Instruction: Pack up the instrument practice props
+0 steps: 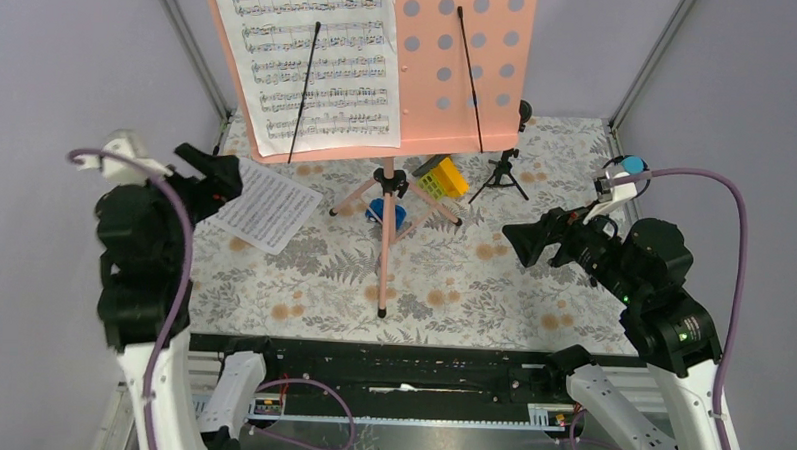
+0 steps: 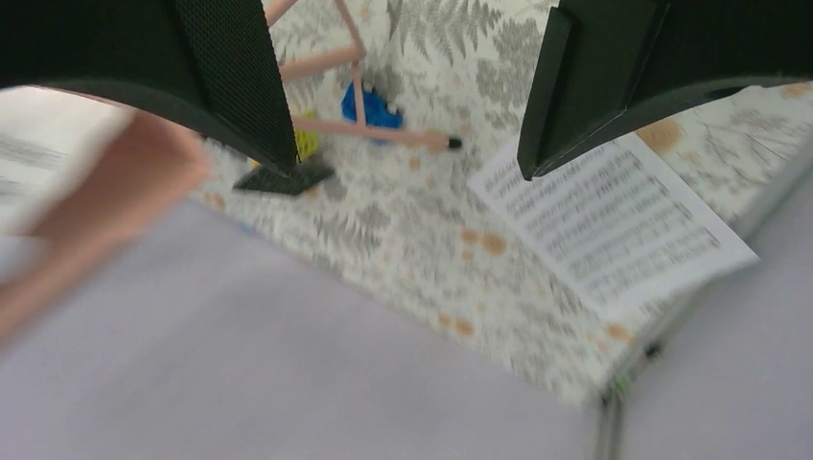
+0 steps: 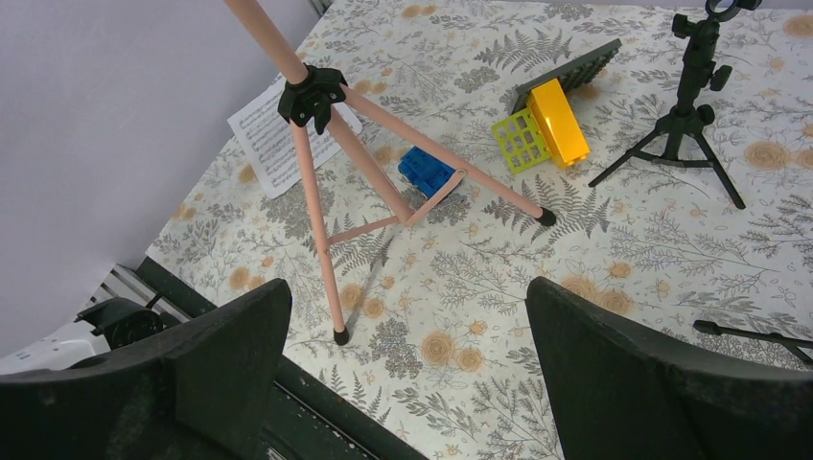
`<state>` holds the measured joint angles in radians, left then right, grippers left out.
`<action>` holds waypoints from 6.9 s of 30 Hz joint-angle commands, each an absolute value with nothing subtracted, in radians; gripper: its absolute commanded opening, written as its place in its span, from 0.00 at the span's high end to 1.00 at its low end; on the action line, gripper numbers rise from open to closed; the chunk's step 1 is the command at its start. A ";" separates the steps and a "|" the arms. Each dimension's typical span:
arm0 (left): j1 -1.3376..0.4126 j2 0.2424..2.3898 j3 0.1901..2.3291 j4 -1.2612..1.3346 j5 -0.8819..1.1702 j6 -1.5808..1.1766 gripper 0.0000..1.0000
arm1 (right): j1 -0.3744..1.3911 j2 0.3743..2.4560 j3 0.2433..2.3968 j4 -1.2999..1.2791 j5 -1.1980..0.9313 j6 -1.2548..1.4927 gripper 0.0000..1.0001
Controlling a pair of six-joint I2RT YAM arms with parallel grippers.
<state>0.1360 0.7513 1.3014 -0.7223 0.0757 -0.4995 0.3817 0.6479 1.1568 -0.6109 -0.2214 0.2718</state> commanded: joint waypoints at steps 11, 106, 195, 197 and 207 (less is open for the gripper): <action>0.082 0.669 1.564 -0.848 -0.132 -0.466 0.14 | 0.390 0.647 1.191 -0.612 -0.215 0.259 0.00; -0.918 0.996 1.922 -0.724 -0.413 -0.153 0.18 | 0.865 1.542 2.222 -0.241 -0.021 0.250 0.14; -0.918 1.043 1.723 -0.491 -0.641 -0.008 0.99 | 0.865 1.391 1.966 -0.020 -0.114 0.200 1.00; -0.917 1.040 1.721 -0.491 -0.640 -0.008 0.99 | 0.864 1.338 1.916 -0.009 -0.089 0.182 1.00; -0.919 1.008 1.717 -0.498 -0.621 -0.008 0.92 | 0.865 1.084 1.669 -0.028 -0.034 0.168 1.00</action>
